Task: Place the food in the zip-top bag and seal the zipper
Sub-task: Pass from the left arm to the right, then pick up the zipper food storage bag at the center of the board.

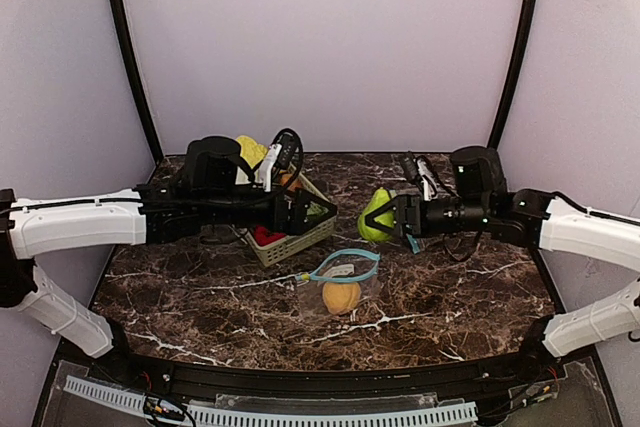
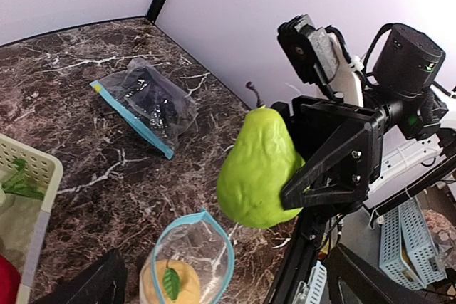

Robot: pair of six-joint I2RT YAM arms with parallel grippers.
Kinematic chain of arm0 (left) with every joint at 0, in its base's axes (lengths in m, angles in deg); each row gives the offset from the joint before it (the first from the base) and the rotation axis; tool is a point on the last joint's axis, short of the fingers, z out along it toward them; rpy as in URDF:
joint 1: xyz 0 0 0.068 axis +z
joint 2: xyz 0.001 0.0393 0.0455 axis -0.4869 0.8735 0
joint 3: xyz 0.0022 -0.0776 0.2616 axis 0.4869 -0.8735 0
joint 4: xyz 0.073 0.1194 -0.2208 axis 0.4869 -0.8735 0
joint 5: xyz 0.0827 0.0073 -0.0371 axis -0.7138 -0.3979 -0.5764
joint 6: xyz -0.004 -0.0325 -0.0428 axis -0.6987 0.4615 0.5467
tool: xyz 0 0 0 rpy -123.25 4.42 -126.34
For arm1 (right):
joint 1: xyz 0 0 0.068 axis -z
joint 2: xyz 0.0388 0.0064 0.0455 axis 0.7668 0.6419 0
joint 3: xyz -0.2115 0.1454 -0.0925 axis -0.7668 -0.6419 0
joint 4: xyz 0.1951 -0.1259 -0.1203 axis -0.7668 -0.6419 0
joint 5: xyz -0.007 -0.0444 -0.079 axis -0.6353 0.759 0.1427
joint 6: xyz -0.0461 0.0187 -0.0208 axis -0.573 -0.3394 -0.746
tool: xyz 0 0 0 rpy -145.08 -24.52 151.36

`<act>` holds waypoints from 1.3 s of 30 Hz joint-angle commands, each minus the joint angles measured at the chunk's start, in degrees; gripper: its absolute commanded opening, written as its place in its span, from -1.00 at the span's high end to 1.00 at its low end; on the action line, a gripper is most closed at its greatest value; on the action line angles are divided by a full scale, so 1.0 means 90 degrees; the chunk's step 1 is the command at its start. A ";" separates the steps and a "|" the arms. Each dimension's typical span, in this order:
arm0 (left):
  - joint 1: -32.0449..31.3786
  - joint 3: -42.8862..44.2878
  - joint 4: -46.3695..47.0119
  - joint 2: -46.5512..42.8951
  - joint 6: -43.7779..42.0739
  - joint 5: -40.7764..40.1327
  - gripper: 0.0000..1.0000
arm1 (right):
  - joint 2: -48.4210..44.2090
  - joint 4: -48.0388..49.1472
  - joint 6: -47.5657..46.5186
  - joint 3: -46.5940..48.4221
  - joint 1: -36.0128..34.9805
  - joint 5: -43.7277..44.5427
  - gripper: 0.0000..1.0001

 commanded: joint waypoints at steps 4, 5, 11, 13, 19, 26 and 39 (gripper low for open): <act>0.0530 0.1677 -0.1997 0.1488 -0.2076 0.1774 -0.96 | -0.0559 -0.0690 0.0102 -0.0328 0.0704 0.0440 -0.06; 0.0540 0.2089 -0.2414 0.1848 -0.2497 0.1887 -0.95 | -0.0660 -0.0714 0.0121 -0.0348 0.0734 0.0463 -0.06; 0.0544 0.3789 -0.4019 0.3249 -0.3779 0.2288 -0.67 | -0.0935 -0.0813 0.0260 -0.0434 0.0805 0.0563 -0.06; 0.0545 0.4030 -0.4206 0.3532 -0.3954 0.2295 -0.55 | -0.1010 -0.0853 0.0299 -0.0459 0.0818 0.0591 -0.06; 0.0544 0.4384 -0.4432 0.4126 -0.4129 0.2528 -0.32 | -0.1133 -0.0933 0.0322 -0.0488 0.0847 0.0622 -0.07; 0.0522 0.4571 -0.4450 0.4481 -0.4169 0.2795 -0.07 | -0.1143 -0.0941 0.0351 -0.0532 0.0868 0.0603 -0.06; 0.0379 0.4760 -0.4605 0.4738 -0.4250 0.3140 0.95 | -0.1328 -0.0924 0.0372 -0.0621 0.0887 0.0558 -0.07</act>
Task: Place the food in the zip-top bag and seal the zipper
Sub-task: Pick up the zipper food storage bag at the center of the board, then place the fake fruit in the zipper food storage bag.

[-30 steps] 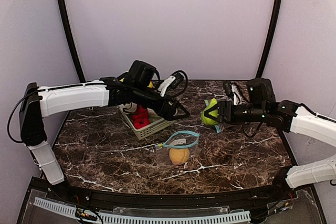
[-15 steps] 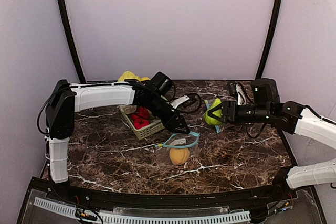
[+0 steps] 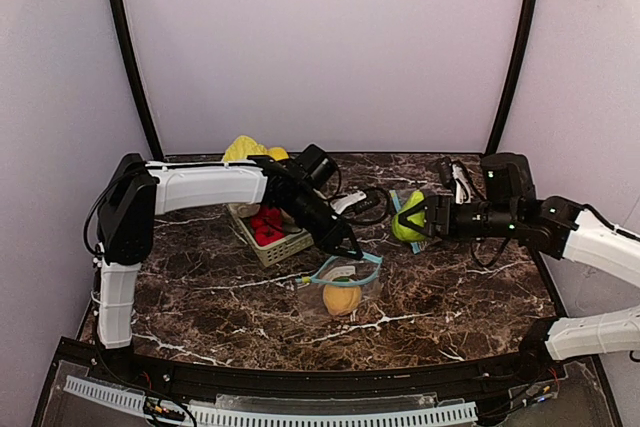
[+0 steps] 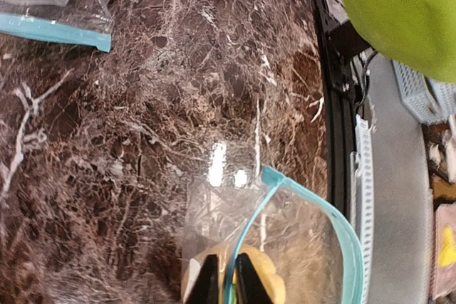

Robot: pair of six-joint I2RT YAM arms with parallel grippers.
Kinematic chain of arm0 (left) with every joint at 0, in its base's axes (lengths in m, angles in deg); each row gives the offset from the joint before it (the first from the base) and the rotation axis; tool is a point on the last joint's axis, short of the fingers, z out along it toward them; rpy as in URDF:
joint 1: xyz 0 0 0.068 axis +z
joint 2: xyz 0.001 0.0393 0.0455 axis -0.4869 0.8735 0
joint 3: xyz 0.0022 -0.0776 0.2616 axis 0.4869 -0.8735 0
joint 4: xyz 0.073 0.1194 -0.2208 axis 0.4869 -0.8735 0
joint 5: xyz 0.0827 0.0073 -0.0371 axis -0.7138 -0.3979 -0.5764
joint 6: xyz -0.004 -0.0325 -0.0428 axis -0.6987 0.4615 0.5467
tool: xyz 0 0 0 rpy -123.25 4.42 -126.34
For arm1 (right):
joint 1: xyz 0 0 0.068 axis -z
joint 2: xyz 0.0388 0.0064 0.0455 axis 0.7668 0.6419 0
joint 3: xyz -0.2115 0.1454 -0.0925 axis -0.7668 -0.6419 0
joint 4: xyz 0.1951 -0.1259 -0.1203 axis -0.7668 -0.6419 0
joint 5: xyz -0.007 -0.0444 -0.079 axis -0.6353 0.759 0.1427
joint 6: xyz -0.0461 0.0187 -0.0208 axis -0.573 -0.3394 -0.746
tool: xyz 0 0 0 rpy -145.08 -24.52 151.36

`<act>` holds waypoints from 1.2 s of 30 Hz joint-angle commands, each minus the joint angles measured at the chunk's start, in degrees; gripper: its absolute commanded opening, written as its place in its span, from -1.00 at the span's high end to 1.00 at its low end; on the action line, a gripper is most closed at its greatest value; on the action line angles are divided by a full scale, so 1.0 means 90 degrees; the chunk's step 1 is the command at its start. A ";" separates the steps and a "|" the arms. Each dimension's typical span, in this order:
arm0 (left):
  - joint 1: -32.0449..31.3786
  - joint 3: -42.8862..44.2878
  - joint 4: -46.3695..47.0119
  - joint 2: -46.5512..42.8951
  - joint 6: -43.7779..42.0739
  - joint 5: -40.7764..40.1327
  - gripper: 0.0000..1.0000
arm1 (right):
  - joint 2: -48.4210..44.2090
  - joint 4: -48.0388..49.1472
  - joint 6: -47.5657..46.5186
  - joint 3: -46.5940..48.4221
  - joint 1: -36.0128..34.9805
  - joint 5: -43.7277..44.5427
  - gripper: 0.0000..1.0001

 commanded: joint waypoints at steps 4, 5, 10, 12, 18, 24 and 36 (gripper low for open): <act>-0.0185 -0.0204 0.0439 -0.0405 0.0330 -0.0239 0.99 | -0.0277 0.0141 -0.0201 -0.0042 0.0066 -0.0091 -0.10; -0.0189 -0.0358 0.0698 -0.0719 0.0622 -0.0552 0.99 | -0.0332 0.0143 -0.0260 -0.0032 0.0066 -0.0124 -0.11; -0.0259 -0.2130 0.3283 -0.2324 0.2360 -0.1901 0.99 | -0.0676 0.0205 -0.0584 0.0048 0.0057 -0.0414 -0.13; -0.0370 -0.2904 0.4305 -0.2843 0.2930 -0.2602 0.99 | -0.0705 0.0249 -0.0673 0.0100 0.0049 -0.0594 -0.13; -0.0858 -0.4085 0.5597 -0.3571 0.3181 -0.4353 0.99 | -0.0352 0.0464 -0.0709 0.0368 -0.0233 -0.1422 -0.14; -0.1185 -0.4399 0.6125 -0.3483 0.2774 -0.5506 0.99 | 0.0296 0.0478 -0.0604 0.0773 -0.0928 -0.1834 -0.14; -0.1356 -0.4515 0.6290 -0.3277 0.3142 -0.5820 0.99 | 0.0675 0.1841 -0.0011 0.0605 -0.1633 -0.0114 -0.06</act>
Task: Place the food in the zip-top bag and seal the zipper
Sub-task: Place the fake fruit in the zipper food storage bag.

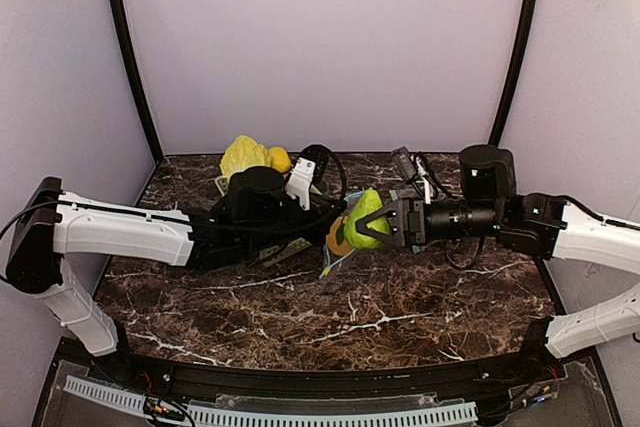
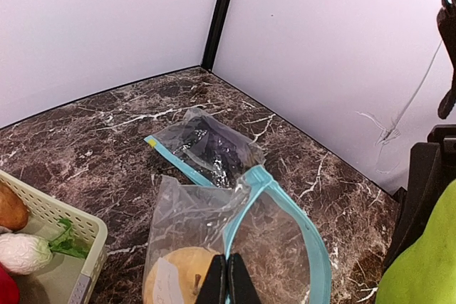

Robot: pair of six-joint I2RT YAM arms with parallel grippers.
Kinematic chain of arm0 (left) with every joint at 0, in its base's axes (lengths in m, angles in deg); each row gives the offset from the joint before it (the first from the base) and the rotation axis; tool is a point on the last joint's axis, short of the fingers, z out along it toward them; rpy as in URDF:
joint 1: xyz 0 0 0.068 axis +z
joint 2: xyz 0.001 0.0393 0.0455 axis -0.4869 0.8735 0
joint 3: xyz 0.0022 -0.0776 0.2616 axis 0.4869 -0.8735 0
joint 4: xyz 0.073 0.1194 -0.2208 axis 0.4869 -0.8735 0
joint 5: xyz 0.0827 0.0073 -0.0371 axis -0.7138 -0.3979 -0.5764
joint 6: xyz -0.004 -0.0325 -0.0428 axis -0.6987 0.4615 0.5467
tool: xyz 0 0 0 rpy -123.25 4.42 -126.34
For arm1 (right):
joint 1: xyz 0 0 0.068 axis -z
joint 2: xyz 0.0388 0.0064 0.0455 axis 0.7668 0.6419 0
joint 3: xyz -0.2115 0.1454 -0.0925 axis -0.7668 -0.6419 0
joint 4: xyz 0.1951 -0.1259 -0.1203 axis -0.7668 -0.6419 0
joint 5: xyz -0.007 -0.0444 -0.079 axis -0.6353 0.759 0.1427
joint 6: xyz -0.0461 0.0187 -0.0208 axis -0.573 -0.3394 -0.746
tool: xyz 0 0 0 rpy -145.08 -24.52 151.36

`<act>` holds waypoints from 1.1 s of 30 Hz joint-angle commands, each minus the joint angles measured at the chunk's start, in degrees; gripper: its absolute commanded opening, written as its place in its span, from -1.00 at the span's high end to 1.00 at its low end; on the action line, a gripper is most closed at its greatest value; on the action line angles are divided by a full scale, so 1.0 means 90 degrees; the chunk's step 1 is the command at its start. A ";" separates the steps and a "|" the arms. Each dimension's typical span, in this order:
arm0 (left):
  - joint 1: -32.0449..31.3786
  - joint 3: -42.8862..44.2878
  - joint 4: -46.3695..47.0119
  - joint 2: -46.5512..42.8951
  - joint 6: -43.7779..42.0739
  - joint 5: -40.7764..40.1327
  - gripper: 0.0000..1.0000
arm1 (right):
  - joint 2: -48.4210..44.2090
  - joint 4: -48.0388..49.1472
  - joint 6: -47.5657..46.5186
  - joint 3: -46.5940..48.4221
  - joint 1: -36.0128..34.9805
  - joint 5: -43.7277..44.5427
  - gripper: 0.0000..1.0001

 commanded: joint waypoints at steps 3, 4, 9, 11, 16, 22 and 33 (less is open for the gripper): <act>-0.0064 -0.0221 0.0276 0.0050 0.0469 -0.0236 0.99 | 0.0298 0.0590 0.0000 0.0106 -0.0071 0.1010 -0.05; -0.0063 -0.0224 0.0272 0.0060 0.0533 -0.0218 0.99 | 0.0422 0.0567 -0.0014 0.0128 -0.0069 0.1168 -0.04; -0.0062 -0.0375 0.0478 0.0088 0.1172 0.0003 0.99 | 0.1009 0.0361 -0.0043 0.0268 -0.0071 0.1703 -0.01; -0.0062 -0.0498 0.0640 0.0086 0.1381 0.0029 0.99 | 0.1204 0.0168 0.0004 0.0280 -0.0071 0.2109 0.01; -0.0050 -0.0822 0.1141 0.0195 0.1754 0.0059 0.99 | 0.1814 -0.0190 -0.0059 0.0446 -0.0071 0.2634 0.04; 0.0012 -0.0950 0.1556 0.0327 0.2126 0.0322 0.99 | 0.2223 0.0503 -0.0231 0.0397 -0.0071 0.2130 0.05; 0.0454 -0.1445 0.2256 0.0196 0.2232 0.0487 0.99 | 0.2443 -0.0199 -0.0413 0.0464 -0.0088 0.0408 0.05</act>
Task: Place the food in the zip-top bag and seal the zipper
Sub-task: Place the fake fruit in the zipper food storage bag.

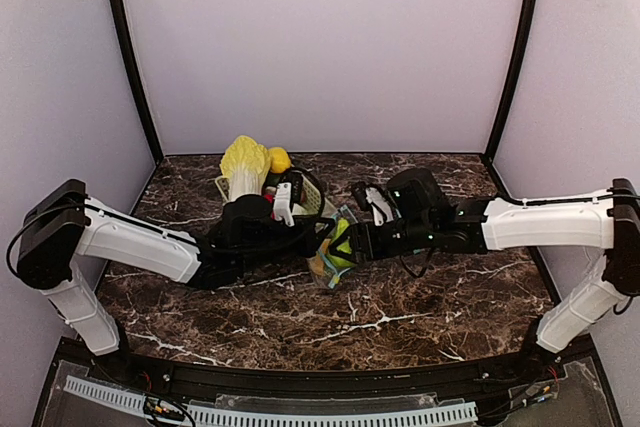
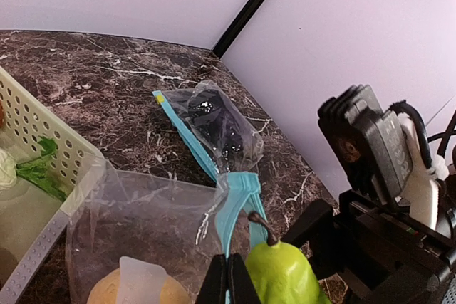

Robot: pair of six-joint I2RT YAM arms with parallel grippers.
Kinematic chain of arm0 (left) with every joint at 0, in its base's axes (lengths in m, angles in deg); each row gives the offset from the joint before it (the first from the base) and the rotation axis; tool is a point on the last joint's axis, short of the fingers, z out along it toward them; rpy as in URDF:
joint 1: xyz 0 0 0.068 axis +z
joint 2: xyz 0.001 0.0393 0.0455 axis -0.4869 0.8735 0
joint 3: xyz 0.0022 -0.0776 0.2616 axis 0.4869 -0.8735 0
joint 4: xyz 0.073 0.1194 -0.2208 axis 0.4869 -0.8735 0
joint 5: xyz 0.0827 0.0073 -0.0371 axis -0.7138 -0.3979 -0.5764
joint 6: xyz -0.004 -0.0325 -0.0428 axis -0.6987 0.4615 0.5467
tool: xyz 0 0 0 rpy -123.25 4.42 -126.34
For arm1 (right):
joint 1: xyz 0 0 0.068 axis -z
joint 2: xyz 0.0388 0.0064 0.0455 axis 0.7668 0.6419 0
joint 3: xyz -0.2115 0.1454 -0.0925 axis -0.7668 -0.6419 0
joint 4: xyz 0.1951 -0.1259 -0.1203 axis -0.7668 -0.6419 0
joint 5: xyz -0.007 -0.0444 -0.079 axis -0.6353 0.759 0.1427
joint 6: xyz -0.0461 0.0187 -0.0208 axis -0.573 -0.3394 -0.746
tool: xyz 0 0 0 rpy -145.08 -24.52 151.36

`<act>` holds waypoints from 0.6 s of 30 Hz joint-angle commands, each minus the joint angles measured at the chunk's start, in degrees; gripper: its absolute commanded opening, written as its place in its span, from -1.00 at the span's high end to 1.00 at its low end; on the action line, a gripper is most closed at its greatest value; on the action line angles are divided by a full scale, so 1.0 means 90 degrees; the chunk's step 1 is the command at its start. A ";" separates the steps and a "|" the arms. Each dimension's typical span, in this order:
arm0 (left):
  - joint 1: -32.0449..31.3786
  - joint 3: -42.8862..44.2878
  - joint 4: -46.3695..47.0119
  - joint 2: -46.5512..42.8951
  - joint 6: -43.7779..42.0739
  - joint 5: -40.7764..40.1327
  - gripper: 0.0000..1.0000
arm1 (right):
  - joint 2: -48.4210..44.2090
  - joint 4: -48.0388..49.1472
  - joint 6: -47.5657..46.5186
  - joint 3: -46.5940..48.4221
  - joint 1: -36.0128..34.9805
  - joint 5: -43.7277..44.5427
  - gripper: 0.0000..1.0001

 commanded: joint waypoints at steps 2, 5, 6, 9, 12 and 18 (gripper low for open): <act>0.0204 -0.0177 0.0393 -0.0191 0.0056 0.0238 0.99 | -0.0227 -0.0443 -0.0158 -0.0120 -0.0054 -0.0950 0.05; 0.0265 -0.0157 0.0308 -0.0181 0.0016 0.0375 0.99 | -0.0330 -0.0886 -0.0322 -0.0025 -0.0049 -0.1187 0.03; 0.0274 -0.0151 0.0293 -0.0185 -0.0003 0.0397 0.99 | -0.0300 -0.1129 -0.0300 0.0077 -0.0047 -0.1147 0.03; 0.0286 -0.0131 0.0307 -0.0169 -0.0149 0.0578 0.99 | -0.0095 -0.1562 -0.0184 0.0320 -0.0017 -0.1240 0.04; 0.0281 -0.0123 0.0357 -0.0134 -0.0258 0.0877 0.99 | 0.0095 -0.1709 -0.0035 0.0519 0.0015 -0.1227 0.04; 0.0281 -0.0256 0.0477 -0.0112 -0.0459 0.1667 0.99 | 0.0332 -0.1693 0.0203 0.0763 0.0226 -0.1464 0.03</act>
